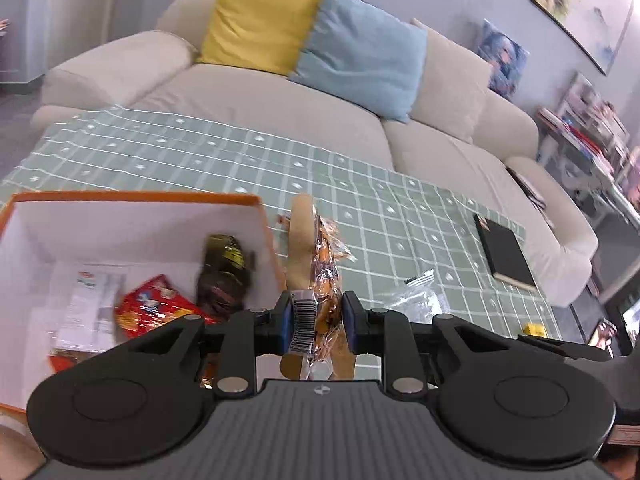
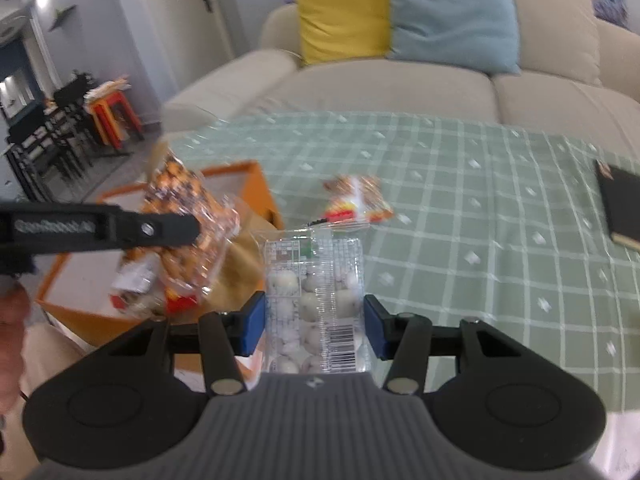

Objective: Organize snacks
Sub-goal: 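Carry both packets over the orange box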

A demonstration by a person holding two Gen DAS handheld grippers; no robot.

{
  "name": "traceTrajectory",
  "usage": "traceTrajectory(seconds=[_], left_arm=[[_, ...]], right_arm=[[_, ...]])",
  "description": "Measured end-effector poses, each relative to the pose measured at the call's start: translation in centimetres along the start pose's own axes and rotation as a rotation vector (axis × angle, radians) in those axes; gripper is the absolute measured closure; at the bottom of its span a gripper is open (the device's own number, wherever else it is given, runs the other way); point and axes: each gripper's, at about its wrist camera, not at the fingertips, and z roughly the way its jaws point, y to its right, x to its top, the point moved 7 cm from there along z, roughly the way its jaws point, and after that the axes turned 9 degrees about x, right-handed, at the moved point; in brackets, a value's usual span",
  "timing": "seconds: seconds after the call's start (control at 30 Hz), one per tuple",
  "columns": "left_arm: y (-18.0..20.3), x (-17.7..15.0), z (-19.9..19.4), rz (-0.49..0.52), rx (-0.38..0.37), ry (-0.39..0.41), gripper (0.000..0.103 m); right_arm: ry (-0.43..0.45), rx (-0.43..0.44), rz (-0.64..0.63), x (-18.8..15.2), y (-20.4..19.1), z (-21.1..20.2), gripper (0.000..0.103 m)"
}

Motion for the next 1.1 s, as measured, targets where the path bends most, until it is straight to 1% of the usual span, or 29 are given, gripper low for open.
traceTrajectory(seconds=[0.17, 0.3, 0.47, 0.6, 0.83, 1.03, 1.1], left_arm=[[-3.2, 1.0, -0.9, -0.043, 0.036, 0.028, 0.075], [-5.9, 1.7, -1.6, -0.073, 0.065, 0.045, 0.075], [-9.2, 2.5, -2.0, -0.077, 0.137, 0.053, 0.075], [-11.7, 2.9, -1.9, -0.081, 0.188, 0.053, 0.075], [-15.2, 3.1, -0.6, -0.077, 0.272, 0.031, 0.075], [-17.9, 2.7, 1.2, -0.082, 0.321, -0.015, 0.076], [-18.6, 2.4, 1.8, -0.086, 0.323, -0.035, 0.076]], right_arm=[[0.007, 0.047, -0.065, 2.1, -3.7, 1.3, 0.054], [0.0, 0.078, -0.107, 3.2, -6.0, 2.5, 0.054], [-0.024, 0.096, -0.157, 4.3, -8.9, 4.4, 0.054], [-0.054, 0.114, -0.186, 4.6, -10.9, 6.3, 0.054], [-0.11, 0.106, -0.247, 5.0, -13.3, 10.6, 0.054], [-0.17, 0.069, -0.314, 4.9, -14.4, 14.2, 0.054], [-0.195, 0.057, -0.333, 4.7, -14.6, 15.6, 0.054]])
